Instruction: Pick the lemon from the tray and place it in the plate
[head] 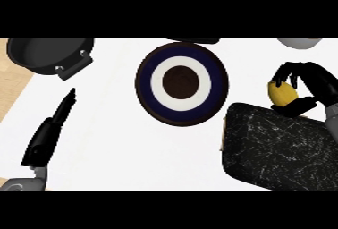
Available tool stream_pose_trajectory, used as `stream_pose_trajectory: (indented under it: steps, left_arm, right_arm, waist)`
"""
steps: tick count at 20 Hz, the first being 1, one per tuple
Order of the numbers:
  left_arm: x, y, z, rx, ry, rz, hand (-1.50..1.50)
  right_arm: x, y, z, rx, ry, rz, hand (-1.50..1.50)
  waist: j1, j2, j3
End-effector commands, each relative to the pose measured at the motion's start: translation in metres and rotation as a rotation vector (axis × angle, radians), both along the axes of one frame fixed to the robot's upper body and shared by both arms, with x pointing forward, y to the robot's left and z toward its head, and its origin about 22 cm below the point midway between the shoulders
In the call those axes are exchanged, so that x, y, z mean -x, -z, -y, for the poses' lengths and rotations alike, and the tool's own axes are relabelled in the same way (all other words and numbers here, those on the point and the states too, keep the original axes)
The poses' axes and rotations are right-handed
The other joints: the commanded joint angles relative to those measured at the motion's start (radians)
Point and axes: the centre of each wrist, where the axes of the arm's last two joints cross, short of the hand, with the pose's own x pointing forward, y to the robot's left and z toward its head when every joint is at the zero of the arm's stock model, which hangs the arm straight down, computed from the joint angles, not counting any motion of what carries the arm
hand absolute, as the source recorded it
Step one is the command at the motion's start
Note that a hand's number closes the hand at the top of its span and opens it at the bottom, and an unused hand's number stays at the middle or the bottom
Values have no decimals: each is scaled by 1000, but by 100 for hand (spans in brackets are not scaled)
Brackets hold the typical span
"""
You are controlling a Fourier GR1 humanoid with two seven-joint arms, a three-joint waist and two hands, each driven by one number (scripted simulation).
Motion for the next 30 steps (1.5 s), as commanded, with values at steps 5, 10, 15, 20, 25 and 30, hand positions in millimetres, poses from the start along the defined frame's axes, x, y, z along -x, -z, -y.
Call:
stream_pose_trajectory:
  steps: [5,10,15,20,25,30]
  left_arm:
    - [-3,-1,-3,0,-41,-19,0]
    - [0,4,-8,6,-53,-29,0]
    - [12,12,-26,-17,-112,-38,0]
    - [-1,8,-22,-7,-135,-41,0]
    - [21,19,-30,-9,-139,-47,0]
    - [16,27,-16,-11,-146,-56,0]
  right_arm:
    - [-40,-48,14,-168,-155,353,150]
    - [-58,-63,13,-311,-385,409,150]
    - [-81,-77,-5,-393,-543,361,150]
    - [-106,-81,-71,-422,-645,317,150]
    - [-118,-83,-120,-458,-665,253,150]
    - [-119,-81,-177,-387,-712,126,150]
  waist:
    - [-50,-18,-2]
    - [-70,-25,-5]
    - [-101,-39,-9]
    - [-125,-43,-10]
    - [-134,-48,-11]
    - [-146,-48,-11]
